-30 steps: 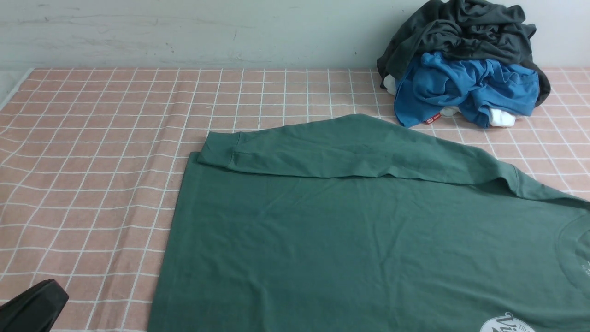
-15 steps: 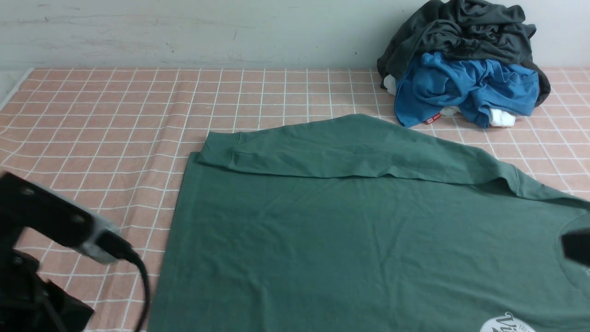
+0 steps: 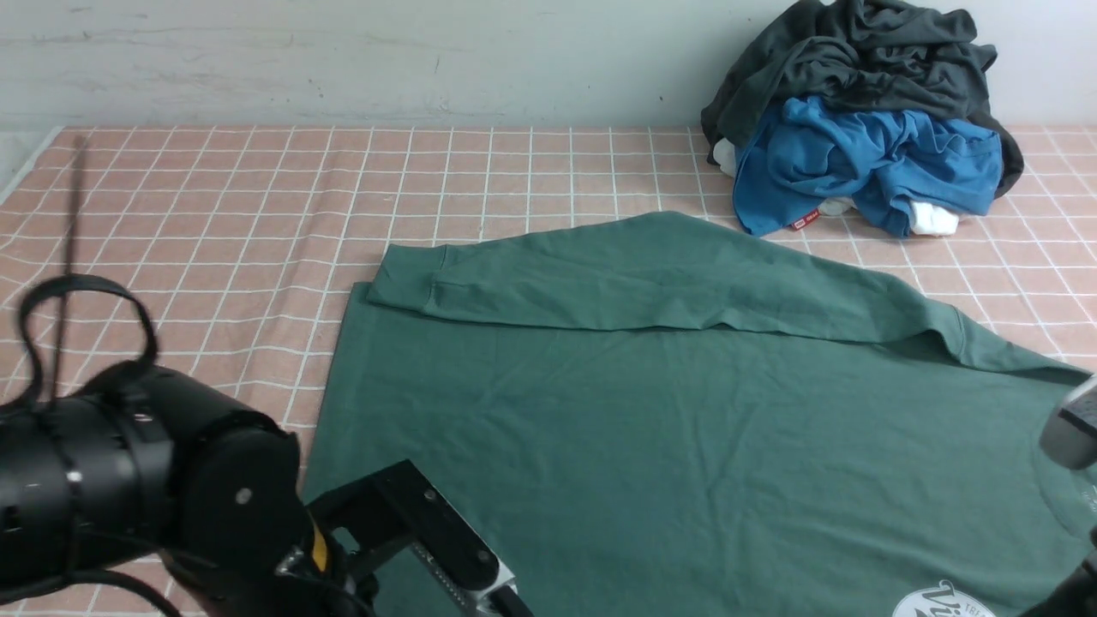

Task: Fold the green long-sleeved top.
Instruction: Use the left arm to clamp the cuff closest to it, then use the left arm to drag and place the cuff at the centered position on the left edge of the fabric

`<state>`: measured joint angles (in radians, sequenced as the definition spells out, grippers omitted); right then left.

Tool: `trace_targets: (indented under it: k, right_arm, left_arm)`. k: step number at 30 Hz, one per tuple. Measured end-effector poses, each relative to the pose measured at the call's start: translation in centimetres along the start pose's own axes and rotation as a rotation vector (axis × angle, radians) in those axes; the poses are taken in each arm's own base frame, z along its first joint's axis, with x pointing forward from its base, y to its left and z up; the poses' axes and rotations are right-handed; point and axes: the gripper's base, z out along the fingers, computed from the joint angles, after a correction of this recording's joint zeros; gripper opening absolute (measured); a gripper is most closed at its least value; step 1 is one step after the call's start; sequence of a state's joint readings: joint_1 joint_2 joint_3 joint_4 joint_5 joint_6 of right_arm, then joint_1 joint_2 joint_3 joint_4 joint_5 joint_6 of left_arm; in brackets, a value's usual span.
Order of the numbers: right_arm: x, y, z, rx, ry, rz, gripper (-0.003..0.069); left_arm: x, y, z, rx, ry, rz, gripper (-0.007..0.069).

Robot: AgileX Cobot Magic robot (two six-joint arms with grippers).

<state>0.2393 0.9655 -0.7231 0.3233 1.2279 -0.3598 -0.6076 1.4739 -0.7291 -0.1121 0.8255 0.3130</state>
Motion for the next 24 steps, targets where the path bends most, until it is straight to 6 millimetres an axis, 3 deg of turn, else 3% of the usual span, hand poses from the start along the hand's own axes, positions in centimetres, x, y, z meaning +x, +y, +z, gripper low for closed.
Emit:
trace_targets:
  k: [5, 9, 11, 13, 15, 21, 24]
  right_arm:
    - [-0.1, -0.1, 0.0, 0.007, -0.012, -0.001, -0.0014]
    - [-0.3, -0.2, 0.0, 0.018, -0.035, -0.002, -0.0014]
    - [-0.5, -0.3, 0.0, 0.034, -0.051, -0.007, -0.0014]
    - [-0.5, -0.3, 0.0, 0.039, -0.054, -0.009, -0.0014]
    - [-0.5, -0.5, 0.0, 0.055, -0.055, -0.01, -0.0014]
    - [-0.3, -1.1, 0.0, 0.12, -0.036, 0.039, -0.0014]
    - [-0.3, -1.6, 0.0, 0.165, -0.023, 0.075, -0.0009]
  left_arm:
    - [-0.4, 0.5, 2.6, -0.001, 0.092, 0.005, 0.0372]
    - [-0.4, 0.3, 2.9, 0.022, 0.106, -0.004, 0.03]
    - [-0.4, 0.2, 2.9, 0.032, 0.11, -0.006, 0.0152]
    - [-0.4, 0.2, 2.9, 0.033, 0.111, -0.006, 0.0097]
    - [-0.6, 0.3, 2.6, 0.03, 0.116, 0.0, 0.0035]
    - [-2.3, 1.0, 0.9, -0.013, 0.116, 0.038, 0.003]
    - [-4.3, 1.7, -1.2, -0.073, 0.064, 0.077, 0.003]
